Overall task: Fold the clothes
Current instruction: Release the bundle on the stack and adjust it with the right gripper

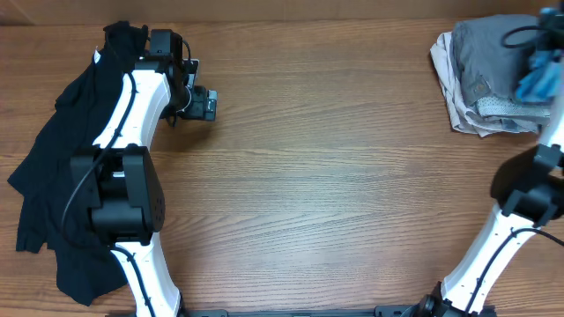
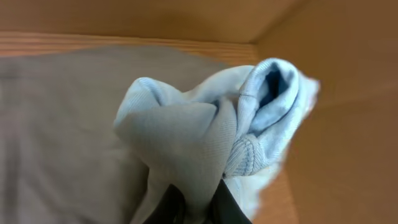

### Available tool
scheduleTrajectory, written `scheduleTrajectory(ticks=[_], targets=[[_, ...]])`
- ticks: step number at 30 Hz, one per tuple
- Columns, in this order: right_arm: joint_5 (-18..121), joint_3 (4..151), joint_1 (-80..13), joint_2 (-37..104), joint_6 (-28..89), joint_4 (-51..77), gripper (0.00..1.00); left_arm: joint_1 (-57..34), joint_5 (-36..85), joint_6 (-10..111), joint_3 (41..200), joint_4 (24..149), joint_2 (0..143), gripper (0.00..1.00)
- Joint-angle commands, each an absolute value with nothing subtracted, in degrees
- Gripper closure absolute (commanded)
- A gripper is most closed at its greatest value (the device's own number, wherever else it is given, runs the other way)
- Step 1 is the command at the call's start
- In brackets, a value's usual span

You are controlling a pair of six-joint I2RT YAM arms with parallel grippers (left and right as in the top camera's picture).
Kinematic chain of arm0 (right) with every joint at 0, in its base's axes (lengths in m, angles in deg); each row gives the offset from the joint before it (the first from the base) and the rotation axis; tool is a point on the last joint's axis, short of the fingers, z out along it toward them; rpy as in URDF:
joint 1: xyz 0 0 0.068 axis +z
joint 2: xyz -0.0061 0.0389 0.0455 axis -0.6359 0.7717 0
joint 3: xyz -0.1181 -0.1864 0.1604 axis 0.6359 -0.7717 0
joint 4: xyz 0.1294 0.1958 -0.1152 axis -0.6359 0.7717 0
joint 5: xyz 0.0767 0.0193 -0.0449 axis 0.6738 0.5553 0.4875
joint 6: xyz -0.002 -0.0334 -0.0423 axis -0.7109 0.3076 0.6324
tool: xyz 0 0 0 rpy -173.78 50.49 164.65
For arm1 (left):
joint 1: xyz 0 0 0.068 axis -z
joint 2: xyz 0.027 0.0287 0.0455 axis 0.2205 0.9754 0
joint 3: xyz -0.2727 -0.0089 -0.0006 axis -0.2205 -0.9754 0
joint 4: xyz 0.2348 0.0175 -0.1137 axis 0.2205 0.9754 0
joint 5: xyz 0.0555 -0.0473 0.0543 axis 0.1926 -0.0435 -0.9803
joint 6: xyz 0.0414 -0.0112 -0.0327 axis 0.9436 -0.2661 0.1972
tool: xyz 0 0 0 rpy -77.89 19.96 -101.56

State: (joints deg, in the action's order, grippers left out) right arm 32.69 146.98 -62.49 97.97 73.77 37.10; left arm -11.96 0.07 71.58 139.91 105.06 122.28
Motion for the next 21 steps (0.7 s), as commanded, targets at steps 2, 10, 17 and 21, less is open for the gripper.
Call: scheduleTrajectory(ticks=[2,10,17,21], targets=[[33.31,142.89,-58.56,95.59,72.83,33.47,0.40,-11.59,1.17,70.86,140.18,104.99,120.68,0.03],[33.37,142.65,-55.78,95.55,63.57,31.20,0.00,-11.59,1.17,70.86,140.18,105.01,120.68,0.03],[36.50,147.11,-55.50,92.40,54.34,36.47,0.00,-11.59,1.14,70.86,140.18,104.64,120.68,0.02],[40.45,147.74,-55.39,87.59,51.28,40.20,0.00,-11.59,1.14,70.84,140.18,103.96,120.68,0.00]])
